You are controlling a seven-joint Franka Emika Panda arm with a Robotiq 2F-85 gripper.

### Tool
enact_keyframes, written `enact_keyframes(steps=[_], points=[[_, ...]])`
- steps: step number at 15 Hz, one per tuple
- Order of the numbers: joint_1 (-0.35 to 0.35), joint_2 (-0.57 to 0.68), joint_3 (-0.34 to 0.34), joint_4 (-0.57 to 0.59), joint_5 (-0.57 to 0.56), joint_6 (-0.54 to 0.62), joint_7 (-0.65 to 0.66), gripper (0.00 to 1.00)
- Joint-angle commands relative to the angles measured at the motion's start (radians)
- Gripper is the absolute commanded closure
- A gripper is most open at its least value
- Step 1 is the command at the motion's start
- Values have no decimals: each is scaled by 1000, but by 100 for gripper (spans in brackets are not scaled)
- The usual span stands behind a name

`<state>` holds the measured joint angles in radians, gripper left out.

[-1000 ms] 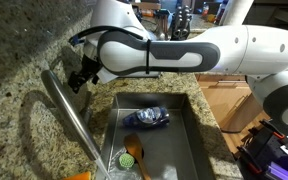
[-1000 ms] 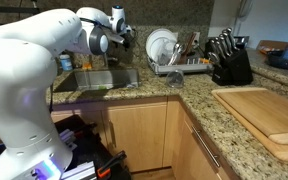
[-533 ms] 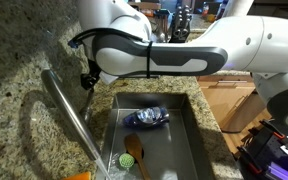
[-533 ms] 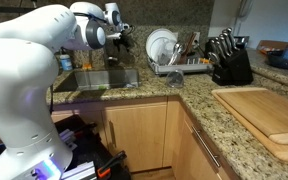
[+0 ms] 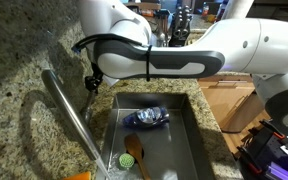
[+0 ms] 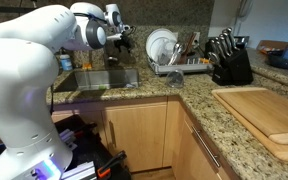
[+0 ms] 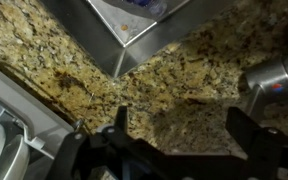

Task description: Close the tap

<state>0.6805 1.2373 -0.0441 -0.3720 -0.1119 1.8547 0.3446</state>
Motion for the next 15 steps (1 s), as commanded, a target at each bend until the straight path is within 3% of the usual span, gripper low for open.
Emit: enact_keyframes(steps=[1, 7, 9, 15], points=[[-3, 23, 3, 17, -4, -4, -7, 0], [-6, 40, 0, -2, -7, 28, -14, 0], [-5, 70, -15, 3, -24, 211, -2, 0], [-39, 175, 29, 21, 42, 619, 63, 0]])
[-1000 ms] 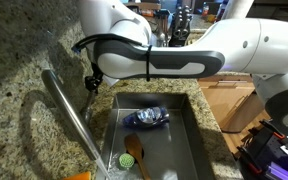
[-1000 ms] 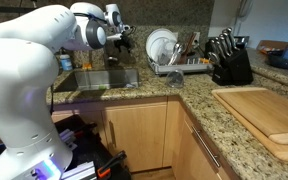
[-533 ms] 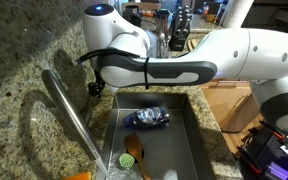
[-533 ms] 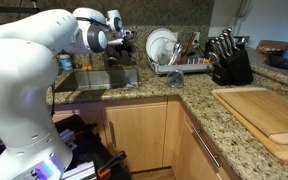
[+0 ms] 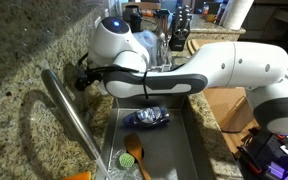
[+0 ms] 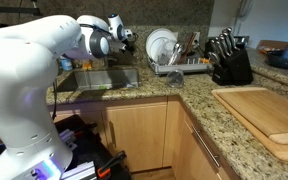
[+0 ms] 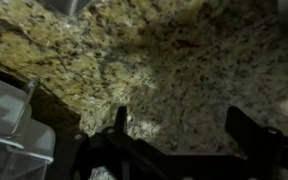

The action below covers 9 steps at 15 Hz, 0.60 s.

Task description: Close the tap

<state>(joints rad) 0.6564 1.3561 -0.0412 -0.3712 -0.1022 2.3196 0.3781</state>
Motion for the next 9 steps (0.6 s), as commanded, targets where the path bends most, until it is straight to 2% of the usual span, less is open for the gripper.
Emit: enact_keyframes(steps=[1, 2, 4, 9], points=[[-21, 74, 41, 22, 48, 209, 27, 0], [-9, 37, 7, 8, 19, 83, 11, 0], [-23, 53, 17, 4, 33, 118, 10, 0], [-25, 55, 20, 4, 34, 123, 10, 0]])
